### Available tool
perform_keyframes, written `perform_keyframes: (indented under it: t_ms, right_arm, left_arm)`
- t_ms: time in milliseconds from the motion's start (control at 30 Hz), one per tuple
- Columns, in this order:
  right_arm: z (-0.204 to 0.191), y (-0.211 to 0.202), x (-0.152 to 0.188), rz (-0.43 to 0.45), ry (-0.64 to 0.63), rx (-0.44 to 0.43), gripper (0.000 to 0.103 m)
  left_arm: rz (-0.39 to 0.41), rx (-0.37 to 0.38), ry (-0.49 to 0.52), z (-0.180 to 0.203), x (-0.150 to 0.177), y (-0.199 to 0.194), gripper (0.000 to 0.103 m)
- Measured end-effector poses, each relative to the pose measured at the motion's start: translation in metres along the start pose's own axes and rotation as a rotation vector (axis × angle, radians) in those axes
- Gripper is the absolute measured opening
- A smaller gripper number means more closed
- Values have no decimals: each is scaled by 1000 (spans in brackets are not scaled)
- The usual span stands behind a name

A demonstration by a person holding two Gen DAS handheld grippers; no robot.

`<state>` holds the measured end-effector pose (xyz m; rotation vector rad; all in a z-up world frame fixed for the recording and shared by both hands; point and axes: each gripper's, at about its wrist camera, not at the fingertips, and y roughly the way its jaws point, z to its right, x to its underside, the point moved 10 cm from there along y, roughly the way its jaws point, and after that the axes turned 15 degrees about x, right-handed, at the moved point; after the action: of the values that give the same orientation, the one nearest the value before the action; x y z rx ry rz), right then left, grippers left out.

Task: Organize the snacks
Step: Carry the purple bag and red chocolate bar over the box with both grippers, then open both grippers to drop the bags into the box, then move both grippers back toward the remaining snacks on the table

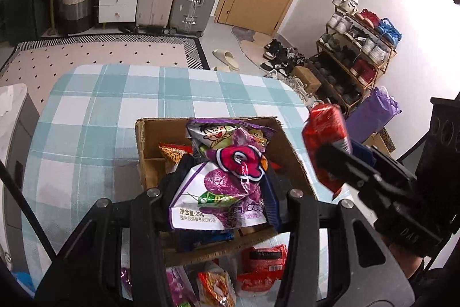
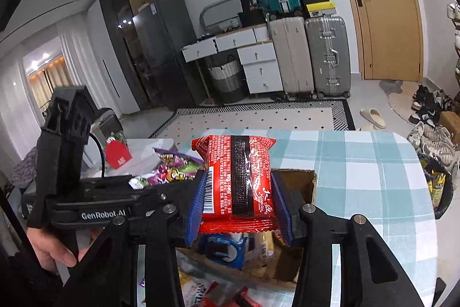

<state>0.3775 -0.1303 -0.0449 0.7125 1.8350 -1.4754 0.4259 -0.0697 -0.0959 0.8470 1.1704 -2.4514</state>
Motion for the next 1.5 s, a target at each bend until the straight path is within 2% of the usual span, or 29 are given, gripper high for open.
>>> perform_keyframes:
  t_ms: [367,533,733,800,833,933,1033,1233,1500]
  right_arm:
    - [17,58,29,-76,-13,38,44]
    - [23,76,45,-119,-5,43,44]
    - [30,82,47,-113,12,62,45]
    - [28,79,46,-104,3,61,50]
    - [28,76,45,-98,1,64,52]
    - [28,65,41,-70,10,60,53]
    - [29,54,39,-56,17,60,56]
    - [24,28,36,-15,-2,66,63]
    - [14,-15,33,56,-12,60,80]
  left_arm:
    - [-69,-41,-75,-39,9,53,42]
    - [-91,-56,-94,-48,11,64,43]
    - [-102,-71,-95,-51,15,66,44]
    - [-104,-93,-103,-53,16,62,50]
    - [-113,-98,-112,-54,17,61,60]
    - [-111,-84,-117,-50,19,54,64]
    - [-98,-118,-102,-47,19,43,76]
    - [-61,-107,-83,-32,20,17,77]
    - [-13,-73,-30,0,34,-27,78]
